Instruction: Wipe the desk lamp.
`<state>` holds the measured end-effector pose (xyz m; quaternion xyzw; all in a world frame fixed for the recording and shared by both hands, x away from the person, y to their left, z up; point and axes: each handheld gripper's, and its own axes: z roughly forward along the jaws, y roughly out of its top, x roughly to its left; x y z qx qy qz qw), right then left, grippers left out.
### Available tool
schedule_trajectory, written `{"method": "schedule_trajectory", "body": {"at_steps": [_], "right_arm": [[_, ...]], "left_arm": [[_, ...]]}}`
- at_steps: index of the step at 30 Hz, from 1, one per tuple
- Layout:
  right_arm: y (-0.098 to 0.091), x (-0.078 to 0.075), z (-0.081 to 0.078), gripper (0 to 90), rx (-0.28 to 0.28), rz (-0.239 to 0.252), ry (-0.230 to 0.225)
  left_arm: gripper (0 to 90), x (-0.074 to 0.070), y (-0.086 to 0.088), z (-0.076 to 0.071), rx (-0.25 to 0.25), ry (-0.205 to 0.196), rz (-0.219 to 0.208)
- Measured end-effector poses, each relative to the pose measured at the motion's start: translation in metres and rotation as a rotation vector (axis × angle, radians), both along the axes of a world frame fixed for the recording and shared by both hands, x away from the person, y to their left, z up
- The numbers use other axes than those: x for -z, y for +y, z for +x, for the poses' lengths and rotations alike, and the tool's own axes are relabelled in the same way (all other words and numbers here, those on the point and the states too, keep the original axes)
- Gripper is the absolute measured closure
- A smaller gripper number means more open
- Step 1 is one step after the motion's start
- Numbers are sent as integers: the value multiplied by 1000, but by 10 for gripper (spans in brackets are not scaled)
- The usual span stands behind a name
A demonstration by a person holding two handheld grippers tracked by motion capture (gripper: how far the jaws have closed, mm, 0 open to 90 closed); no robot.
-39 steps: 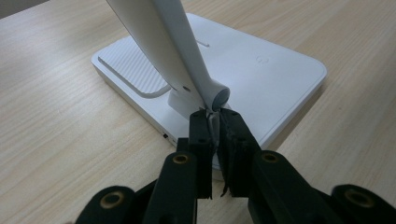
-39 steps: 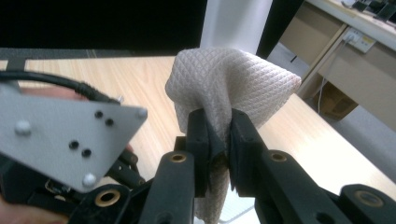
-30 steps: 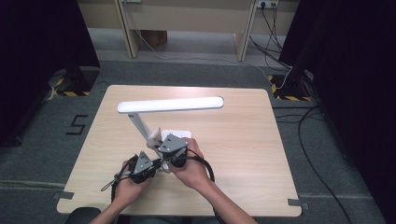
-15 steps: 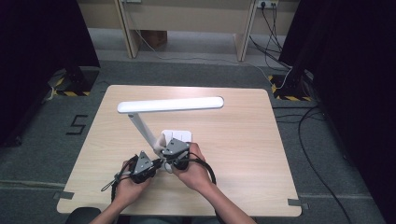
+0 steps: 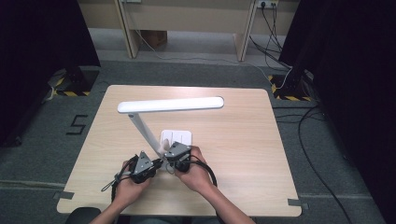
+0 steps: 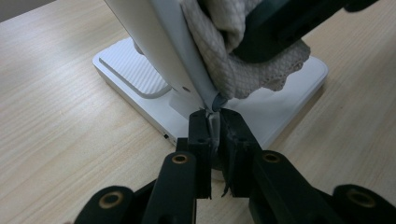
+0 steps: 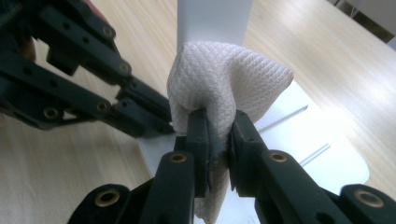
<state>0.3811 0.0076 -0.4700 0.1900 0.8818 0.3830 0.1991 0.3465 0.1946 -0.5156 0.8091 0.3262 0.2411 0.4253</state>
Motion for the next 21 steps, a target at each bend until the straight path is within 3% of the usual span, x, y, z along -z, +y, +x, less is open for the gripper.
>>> {"method": "schedule_trajectory", "body": {"at_steps": [6, 11, 16, 21], "right_arm": [[-5, 5, 1, 808, 17, -14, 24], [-15, 0, 0, 808, 11, -19, 21], [-29, -1, -5, 809, 13, -44, 30], [-38, -7, -15, 809, -27, -67, 28]], "left_arm": [[771, -1, -1, 0, -12, 7, -7], [704, -11, 4, -8, -16, -21, -14], [562, -35, 17, -17, -62, -79, -66], [462, -61, 28, -15, -82, -117, -133]]}}
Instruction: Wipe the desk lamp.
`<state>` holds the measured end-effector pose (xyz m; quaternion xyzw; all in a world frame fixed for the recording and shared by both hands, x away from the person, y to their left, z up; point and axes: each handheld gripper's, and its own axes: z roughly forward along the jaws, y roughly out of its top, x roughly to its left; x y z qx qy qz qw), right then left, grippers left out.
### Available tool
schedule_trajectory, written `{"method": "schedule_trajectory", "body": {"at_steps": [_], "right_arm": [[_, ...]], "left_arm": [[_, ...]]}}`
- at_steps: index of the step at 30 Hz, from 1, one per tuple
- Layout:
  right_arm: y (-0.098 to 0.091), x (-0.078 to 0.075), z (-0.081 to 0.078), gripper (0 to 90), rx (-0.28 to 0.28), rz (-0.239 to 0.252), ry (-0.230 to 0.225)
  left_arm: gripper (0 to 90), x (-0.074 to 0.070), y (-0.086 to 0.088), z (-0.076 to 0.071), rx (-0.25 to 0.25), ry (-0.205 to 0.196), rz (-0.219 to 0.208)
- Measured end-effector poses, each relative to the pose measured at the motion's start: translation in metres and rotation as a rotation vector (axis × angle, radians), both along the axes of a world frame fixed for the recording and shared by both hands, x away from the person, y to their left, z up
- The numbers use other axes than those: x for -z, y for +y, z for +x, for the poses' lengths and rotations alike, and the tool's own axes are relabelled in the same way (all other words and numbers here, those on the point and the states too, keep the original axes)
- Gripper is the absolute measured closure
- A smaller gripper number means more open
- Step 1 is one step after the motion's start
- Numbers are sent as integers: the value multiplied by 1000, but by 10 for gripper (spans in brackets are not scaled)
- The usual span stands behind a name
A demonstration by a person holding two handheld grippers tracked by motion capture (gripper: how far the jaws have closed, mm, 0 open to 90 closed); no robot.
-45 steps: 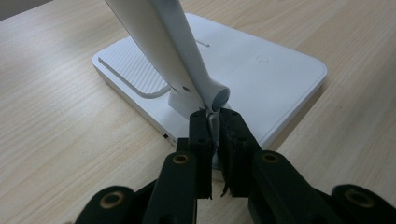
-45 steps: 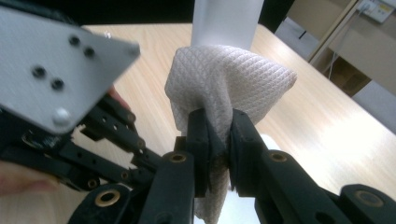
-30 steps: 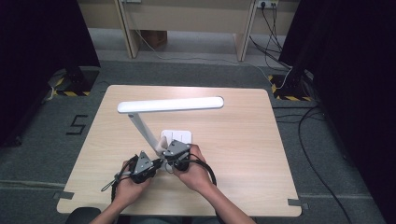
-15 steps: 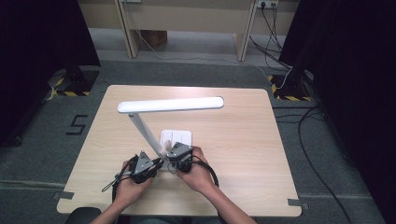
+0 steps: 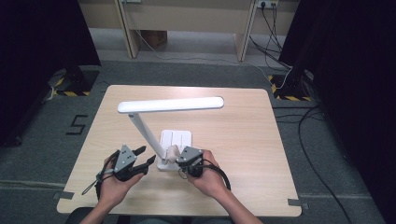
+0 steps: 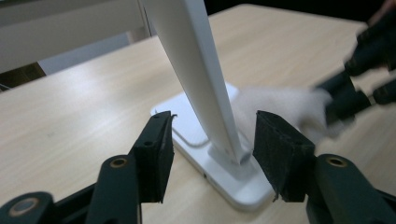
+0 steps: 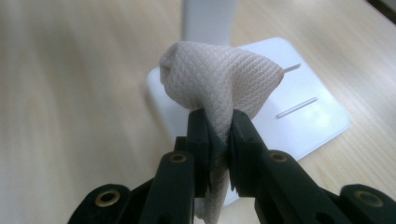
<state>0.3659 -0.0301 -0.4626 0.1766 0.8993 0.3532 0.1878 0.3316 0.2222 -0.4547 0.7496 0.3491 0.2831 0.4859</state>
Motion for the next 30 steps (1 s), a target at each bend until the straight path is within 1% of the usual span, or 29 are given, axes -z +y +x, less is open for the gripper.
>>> {"method": "schedule_trajectory", "body": {"at_steps": [1, 2, 3, 5, 6, 7, 8, 9, 10, 11, 12, 13, 14, 16, 18, 19, 20, 21, 23, 26, 27, 30], "right_arm": [[0, -2, -2, 809, -18, -7, 0], [-2, -4, -5, 809, -21, -18, -8], [-3, -6, -8, 810, -10, -24, 0], [-8, -8, -9, 810, -15, -43, -9], [-11, -9, -9, 810, -2, -46, 7], [-11, -9, -9, 810, -2, -46, 7], [-15, -9, -8, 810, -6, -60, 2], [-23, -9, -6, 810, 16, -74, 25], [-24, -9, -5, 810, 7, -82, 17], [-25, -9, -4, 810, 8, -86, 21], [-27, -9, -4, 809, 10, -102, 29], [-26, -8, -3, 809, -3, -116, 22], [-25, -8, -3, 809, 2, -121, 34], [-20, -7, -2, 809, -13, -139, 44], [-15, -6, -1, 808, -34, -156, 45], [-13, -6, 0, 806, -44, -166, 38], [-9, -4, -1, 805, -46, -169, 51], [-6, -4, -1, 804, -51, -176, 49], [0, -3, 1, 803, -64, -176, 43], [9, -2, 2, 803, -70, -143, 56], [13, -1, 3, 803, -90, -138, 53], [22, 2, 3, 803, -94, -114, 66]], "left_arm": [[460, -6, 1, 1, 3, -9, -9], [458, -8, 0, 2, 3, -15, -14], [456, -11, 0, 3, 3, -21, -16], [455, -13, 0, 6, -4, -19, -38], [455, -14, -1, 7, -3, -15, -45], [455, -14, -1, 7, -3, -15, -45], [455, -14, -1, 9, -6, -13, -51], [455, -15, -2, 10, -6, -9, -62], [455, -16, -2, 10, -4, -10, -69], [455, -18, -3, 11, -7, -12, -83], [457, -19, -3, 12, -9, -14, -88], [457, -21, -3, 13, -12, -16, -95], [460, -22, -2, 14, -15, -13, -106], [462, -24, -2, 16, -21, -15, -120], [470, -26, -3, 18, -21, -14, -136], [479, -26, -3, 19, -21, -15, -145], [489, -27, -3, 20, -20, -18, -145], [492, -27, -4, 21, -23, -18, -147], [503, -27, -4, 22, -27, -16, -154], [516, -27, -5, 24, -31, -14, -161], [519, -27, -5, 24, -31, -14, -161], [534, -27, -6, 26, -34, -10, -159]]}}
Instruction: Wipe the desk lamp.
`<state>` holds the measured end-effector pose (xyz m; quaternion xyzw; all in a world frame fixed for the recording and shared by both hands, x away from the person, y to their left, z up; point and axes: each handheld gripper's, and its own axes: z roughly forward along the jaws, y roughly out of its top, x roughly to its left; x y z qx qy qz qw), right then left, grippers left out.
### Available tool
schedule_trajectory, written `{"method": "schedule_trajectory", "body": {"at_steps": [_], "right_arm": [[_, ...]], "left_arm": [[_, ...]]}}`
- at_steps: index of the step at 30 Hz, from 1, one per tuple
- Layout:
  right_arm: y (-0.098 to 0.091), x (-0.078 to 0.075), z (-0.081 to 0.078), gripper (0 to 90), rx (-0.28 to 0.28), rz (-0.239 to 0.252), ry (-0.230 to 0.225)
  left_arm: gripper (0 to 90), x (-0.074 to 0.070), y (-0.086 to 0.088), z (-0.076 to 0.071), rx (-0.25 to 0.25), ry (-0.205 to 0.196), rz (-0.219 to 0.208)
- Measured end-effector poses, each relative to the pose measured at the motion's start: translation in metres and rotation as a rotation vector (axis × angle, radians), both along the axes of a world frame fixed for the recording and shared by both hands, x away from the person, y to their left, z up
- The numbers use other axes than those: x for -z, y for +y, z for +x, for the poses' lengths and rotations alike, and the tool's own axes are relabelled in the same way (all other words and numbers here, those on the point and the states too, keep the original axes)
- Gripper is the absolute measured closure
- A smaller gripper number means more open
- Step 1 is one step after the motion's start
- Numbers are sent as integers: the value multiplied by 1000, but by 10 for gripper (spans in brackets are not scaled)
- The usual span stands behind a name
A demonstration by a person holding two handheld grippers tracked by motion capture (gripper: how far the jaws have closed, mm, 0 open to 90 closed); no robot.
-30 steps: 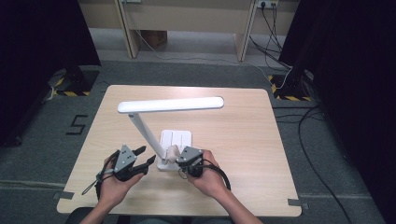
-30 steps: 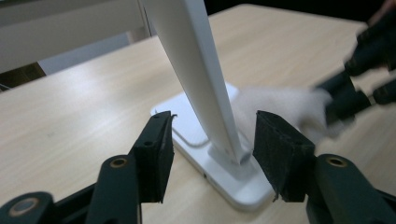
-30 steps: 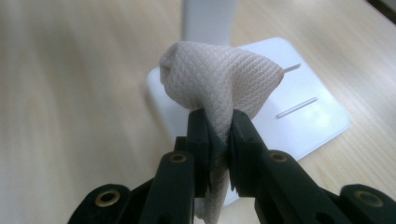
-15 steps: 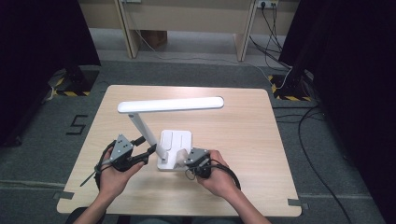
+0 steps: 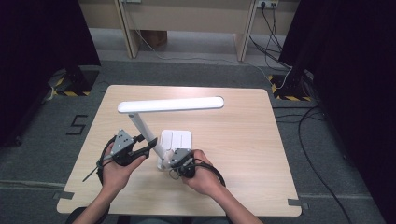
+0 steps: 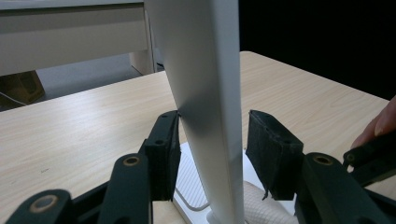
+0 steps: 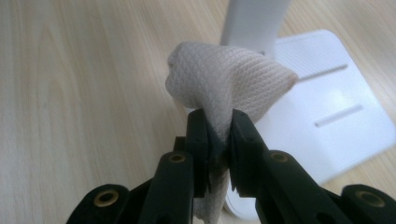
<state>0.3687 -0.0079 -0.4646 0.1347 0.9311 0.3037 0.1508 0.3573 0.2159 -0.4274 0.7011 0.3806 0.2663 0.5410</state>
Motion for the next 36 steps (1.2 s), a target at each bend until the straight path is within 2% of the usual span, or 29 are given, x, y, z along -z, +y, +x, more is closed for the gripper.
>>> {"method": "schedule_trajectory", "body": {"at_steps": [2, 4, 7, 8, 9, 10, 11, 14, 16, 17, 18, 20, 21, 22, 23, 26, 28, 36], "right_arm": [[3, 1, 0, 803, -2, 7, 2], [12, 4, -1, 803, 4, 26, 26], [17, 6, 2, 803, -23, 29, 18], [19, 7, 1, 802, -17, 38, 39], [19, 8, 2, 802, -21, 32, 29], [20, 9, 3, 802, -18, 38, 45], [20, 9, 3, 801, -25, 38, 34], [21, 8, 2, 801, -4, 59, 71], [22, 8, 2, 801, -7, 63, 70], [22, 9, 4, 800, -19, 64, 69], [22, 11, 4, 797, -7, 64, 90], [22, 12, 7, 797, -19, 57, 79], [22, 13, 6, 797, 7, 60, 109], [22, 14, 9, 798, -5, 59, 100], [22, 14, 7, 800, 24, 62, 127], [22, 16, 10, 807, 36, 75, 150], [22, 15, 10, 812, 80, 86, 178], [17, 13, 13, 821, 131, 65, 202]], "left_arm": [[541, 0, 0, 0, -4, 1, 5], [578, -1, 0, 2, -7, 3, 4], [579, -2, 0, 2, -9, -2, 2], [578, -2, -1, 2, -11, -2, -3], [575, -2, -1, 2, -12, -1, -4], [567, -2, -1, 2, -13, 0, -6], [559, -2, -1, 3, -15, 2, -12], [531, -2, -2, 5, -24, 6, -26], [532, -2, -2, 5, -24, 7, -30], [552, -2, -3, 5, -24, 7, -30], [570, -3, -4, 5, -29, 6, -29], [590, -3, -4, 5, -39, 9, -15], [604, -3, -4, 5, -39, 9, -15], [607, -3, -4, 6, -42, 12, -23], [610, -4, -4, 5, -44, 14, -24], [615, -4, -5, 5, -54, 17, -13], [618, -5, -6, 5, -57, 18, -12], [623, -5, -7, 5, -66, 20, -3]]}}
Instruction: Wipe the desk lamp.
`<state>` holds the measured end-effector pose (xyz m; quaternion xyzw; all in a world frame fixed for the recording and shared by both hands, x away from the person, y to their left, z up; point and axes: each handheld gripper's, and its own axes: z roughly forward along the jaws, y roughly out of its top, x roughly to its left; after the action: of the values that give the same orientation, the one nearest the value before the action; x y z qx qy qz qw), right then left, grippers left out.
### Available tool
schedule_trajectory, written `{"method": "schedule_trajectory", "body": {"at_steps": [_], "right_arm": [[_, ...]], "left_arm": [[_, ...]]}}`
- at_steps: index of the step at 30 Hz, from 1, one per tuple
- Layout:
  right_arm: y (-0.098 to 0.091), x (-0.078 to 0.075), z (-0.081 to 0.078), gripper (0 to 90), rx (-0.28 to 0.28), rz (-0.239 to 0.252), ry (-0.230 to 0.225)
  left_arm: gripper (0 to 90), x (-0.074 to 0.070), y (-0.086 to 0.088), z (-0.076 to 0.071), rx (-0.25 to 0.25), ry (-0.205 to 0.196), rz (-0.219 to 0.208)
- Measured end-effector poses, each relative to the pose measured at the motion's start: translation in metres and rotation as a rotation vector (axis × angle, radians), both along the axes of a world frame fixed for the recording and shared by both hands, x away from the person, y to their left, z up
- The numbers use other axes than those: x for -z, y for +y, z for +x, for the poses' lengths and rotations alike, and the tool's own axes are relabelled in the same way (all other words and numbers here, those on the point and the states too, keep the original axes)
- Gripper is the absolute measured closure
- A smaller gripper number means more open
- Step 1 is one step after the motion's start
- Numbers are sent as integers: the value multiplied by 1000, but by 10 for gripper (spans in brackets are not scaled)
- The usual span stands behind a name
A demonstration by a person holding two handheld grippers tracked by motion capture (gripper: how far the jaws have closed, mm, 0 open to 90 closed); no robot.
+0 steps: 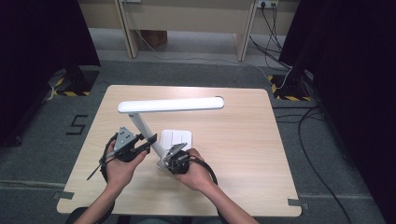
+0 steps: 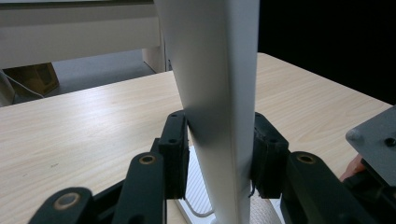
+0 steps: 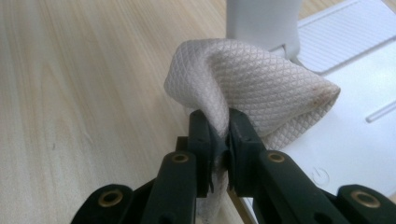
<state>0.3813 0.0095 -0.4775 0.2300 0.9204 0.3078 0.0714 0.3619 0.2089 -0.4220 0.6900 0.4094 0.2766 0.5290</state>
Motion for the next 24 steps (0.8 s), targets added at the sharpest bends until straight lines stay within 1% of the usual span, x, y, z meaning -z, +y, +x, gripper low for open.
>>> {"method": "schedule_trajectory", "body": {"at_steps": [1, 2, 3, 4, 5, 6, 7, 8, 9, 11, 12, 15, 19, 20, 21, 22, 23, 24], "right_arm": [[-1, 0, 0, 822, 12, -1, 7], [-2, -1, 0, 822, 8, -7, 10], [-2, -1, 0, 822, 16, -10, 7], [-4, -2, 0, 822, 15, -23, 6], [-6, -2, 2, 823, 8, -24, 2], [-7, -2, 1, 822, 21, -24, 9], [-8, -2, 1, 822, 20, -32, 11], [-11, -3, 2, 822, 25, -39, 4], [-14, -3, 2, 822, 32, -41, 13], [-16, -3, 3, 822, 33, -45, 6], [-19, -3, 3, 822, 41, -43, 19], [-29, -3, 6, 822, 57, -52, 9], [-38, -4, 6, 822, 85, -62, 16], [-41, -4, 7, 822, 83, -66, 7], [-42, -4, 6, 822, 103, -66, 20], [-46, -4, 8, 822, 97, -68, 9], [-48, -4, 8, 822, 110, -74, 10], [-52, -5, 10, 822, 111, -88, -4]], "left_arm": [[623, 0, 0, 0, -1, 0, 1], [623, 0, 0, 0, -1, 1, 2], [623, 0, 0, 0, -1, 1, 3], [622, 0, 0, 0, -2, 1, 4], [622, 0, 0, 0, -2, 1, 5], [622, 0, 0, 0, -2, 1, 5], [622, 0, 0, 0, -3, 1, 4], [623, 0, 0, 0, -3, 1, 5], [623, 0, 0, 0, -3, 1, 4], [621, 0, -1, 0, -4, 0, 4], [621, 0, -1, 0, -4, 0, 4], [615, 0, -1, 0, -4, 1, 3], [615, 0, -2, 0, -4, 1, 3], [615, -1, -2, 0, -4, 1, 5], [615, -1, -2, 0, -5, 1, 6], [615, 0, -2, 0, -5, 1, 5], [615, 0, -2, 0, -5, 0, 3], [615, 0, -2, 0, -5, 0, 3]]}}
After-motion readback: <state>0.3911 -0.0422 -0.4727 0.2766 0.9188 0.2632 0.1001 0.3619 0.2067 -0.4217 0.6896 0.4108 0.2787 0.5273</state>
